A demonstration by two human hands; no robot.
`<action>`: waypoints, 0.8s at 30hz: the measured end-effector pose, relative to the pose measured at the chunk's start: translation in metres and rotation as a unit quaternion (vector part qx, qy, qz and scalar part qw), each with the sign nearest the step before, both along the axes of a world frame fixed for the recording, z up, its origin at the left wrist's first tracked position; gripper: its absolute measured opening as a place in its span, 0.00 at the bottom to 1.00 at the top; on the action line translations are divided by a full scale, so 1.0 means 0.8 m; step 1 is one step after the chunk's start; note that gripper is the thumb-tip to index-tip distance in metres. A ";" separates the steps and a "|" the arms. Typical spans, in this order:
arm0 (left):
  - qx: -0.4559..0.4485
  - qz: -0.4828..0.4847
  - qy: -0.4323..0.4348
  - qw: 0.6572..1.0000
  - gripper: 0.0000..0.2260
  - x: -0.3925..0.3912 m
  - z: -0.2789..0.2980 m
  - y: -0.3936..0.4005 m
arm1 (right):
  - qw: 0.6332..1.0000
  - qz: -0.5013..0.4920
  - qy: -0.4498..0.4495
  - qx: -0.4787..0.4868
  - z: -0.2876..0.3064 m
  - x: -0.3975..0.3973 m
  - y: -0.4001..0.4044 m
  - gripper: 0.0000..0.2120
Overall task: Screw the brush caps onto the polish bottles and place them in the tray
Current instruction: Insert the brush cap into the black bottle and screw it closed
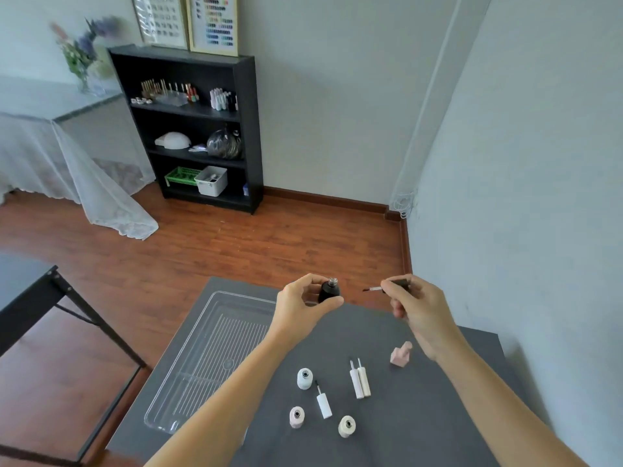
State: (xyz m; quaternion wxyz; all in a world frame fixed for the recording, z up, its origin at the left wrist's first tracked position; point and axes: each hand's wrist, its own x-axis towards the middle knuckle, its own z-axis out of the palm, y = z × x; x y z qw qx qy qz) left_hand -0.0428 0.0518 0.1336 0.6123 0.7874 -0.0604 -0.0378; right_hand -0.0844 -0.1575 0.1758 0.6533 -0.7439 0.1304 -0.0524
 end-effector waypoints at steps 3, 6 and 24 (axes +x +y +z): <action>-0.008 -0.016 -0.031 0.999 0.10 0.001 0.043 -0.020 | 0.995 0.005 -0.067 0.072 0.058 0.002 -0.009 0.03; -0.033 -0.017 -0.061 0.997 0.10 -0.002 0.083 -0.037 | 0.986 0.025 -0.158 0.049 0.109 0.005 -0.014 0.03; -0.034 0.000 -0.140 0.990 0.11 -0.034 0.171 -0.065 | 0.907 0.123 -0.232 -0.329 0.212 0.005 -0.014 0.04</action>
